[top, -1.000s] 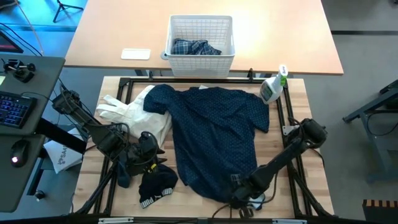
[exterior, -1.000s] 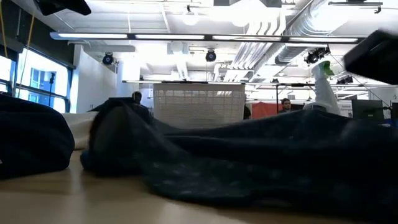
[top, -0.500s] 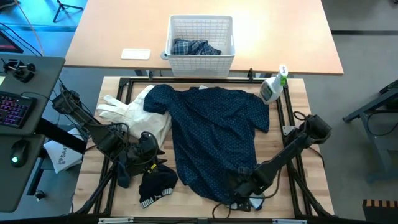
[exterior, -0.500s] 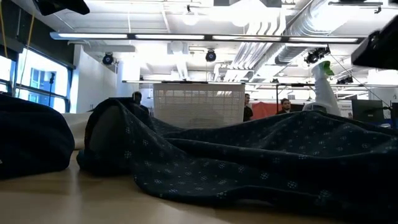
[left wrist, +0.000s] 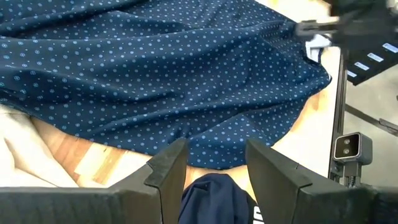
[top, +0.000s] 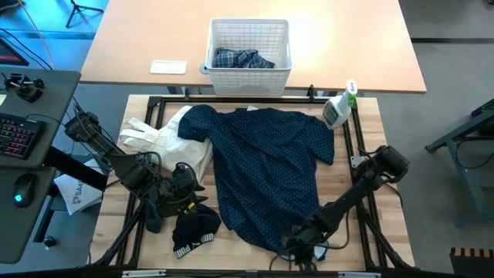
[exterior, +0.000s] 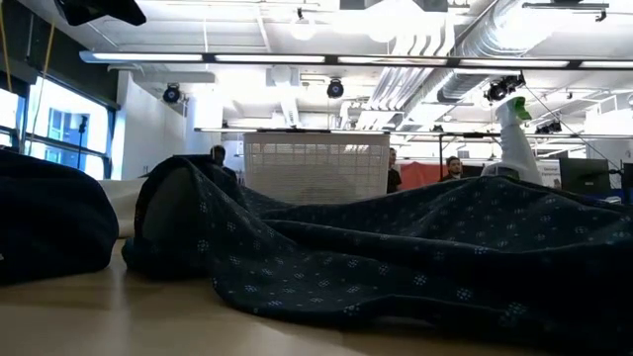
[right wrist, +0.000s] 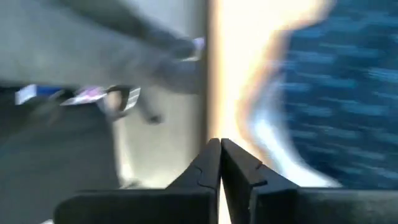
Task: Fold laundry
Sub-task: Fold the navy blue polo shirt
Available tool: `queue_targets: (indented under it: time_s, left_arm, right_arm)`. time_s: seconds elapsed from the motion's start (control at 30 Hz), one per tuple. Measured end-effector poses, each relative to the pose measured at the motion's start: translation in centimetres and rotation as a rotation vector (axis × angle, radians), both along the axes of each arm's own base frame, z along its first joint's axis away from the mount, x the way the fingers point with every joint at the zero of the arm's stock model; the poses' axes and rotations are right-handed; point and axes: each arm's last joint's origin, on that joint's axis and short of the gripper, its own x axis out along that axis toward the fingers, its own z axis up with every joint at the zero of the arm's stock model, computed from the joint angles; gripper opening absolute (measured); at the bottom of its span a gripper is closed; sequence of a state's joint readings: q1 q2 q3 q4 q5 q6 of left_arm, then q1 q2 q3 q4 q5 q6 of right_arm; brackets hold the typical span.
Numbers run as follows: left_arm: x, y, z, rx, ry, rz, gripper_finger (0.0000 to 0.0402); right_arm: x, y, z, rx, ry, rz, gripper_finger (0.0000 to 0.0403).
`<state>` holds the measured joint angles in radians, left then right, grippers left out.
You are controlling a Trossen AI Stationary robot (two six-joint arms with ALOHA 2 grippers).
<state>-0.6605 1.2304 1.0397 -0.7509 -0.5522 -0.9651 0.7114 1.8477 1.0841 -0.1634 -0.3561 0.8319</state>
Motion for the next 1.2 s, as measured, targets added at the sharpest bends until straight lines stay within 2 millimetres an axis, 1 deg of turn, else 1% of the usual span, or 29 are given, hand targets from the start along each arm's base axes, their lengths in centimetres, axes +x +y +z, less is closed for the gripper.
queue_targets:
  time_s: [0.13,0.2,0.27,0.37,0.43,0.53,0.67,0.77,0.83,0.87,1.0,1.03,1.13,1.2]
  left_arm:
    - [0.0,0.0,0.0,0.0,-0.001,0.001,0.0151]
    - [0.0,0.0,0.0,0.0,0.0,0.001,0.0151]
    - [0.0,0.0,0.0,0.0,-0.001,0.001,0.0151]
    - [0.0,0.0,0.0,-0.001,-0.002,0.001,0.0151]
    - [0.0,0.0,0.0,0.0,-0.001,0.001,0.0151]
    - [0.0,0.0,0.0,0.0,-0.001,0.001,0.0151]
    - [0.0,0.0,0.0,-0.001,0.0,0.0,0.0151]
    - [0.0,0.0,0.0,-0.002,0.0,0.0,0.0151]
    - [0.0,0.0,0.0,-0.002,0.0,0.0,0.0151]
    - [0.0,0.0,0.0,-0.001,0.0,0.0,0.0151]
    - [0.0,0.0,0.0,-0.001,0.0,0.0,0.0151]
    - [0.0,0.0,0.0,0.0,0.001,-0.001,0.0151]
    - [0.0,0.0,0.0,0.006,0.002,-0.007,0.0151]
    - [0.0,0.0,0.0,0.01,0.002,-0.012,0.0151]
  right_arm:
    - [0.2,1.0,2.0,0.121,0.002,0.085,0.0018]
    - [0.0,0.9,2.8,0.111,0.015,0.066,0.0016]
    - [-0.5,0.3,3.0,0.041,0.061,-0.009,0.0012]
    - [-1.4,-1.0,2.7,-0.14,0.113,-0.133,0.0016]
    - [-1.7,-1.6,2.6,-0.234,0.094,-0.156,0.0028]
    - [-1.8,-1.9,2.2,-0.335,0.039,-0.12,0.0061]
    - [-1.5,-1.6,0.7,-0.384,0.02,-0.047,0.0104]
    - [-1.4,-1.1,-0.4,-0.388,0.004,0.037,0.0115]
    - [-1.5,-1.0,-0.9,-0.402,0.012,0.053,0.0107]
    - [-1.6,-0.9,-1.0,-0.408,0.018,0.054,0.0096]
    - [-1.7,-0.9,-0.9,-0.407,0.029,0.037,0.0019]
    - [-1.6,-0.9,-0.8,-0.403,0.033,0.03,0.001]
    - [-1.3,-0.6,-0.1,-0.38,0.044,0.006,0.0009]
    - [-0.9,0.0,1.0,-0.341,0.037,0.005,0.0003]
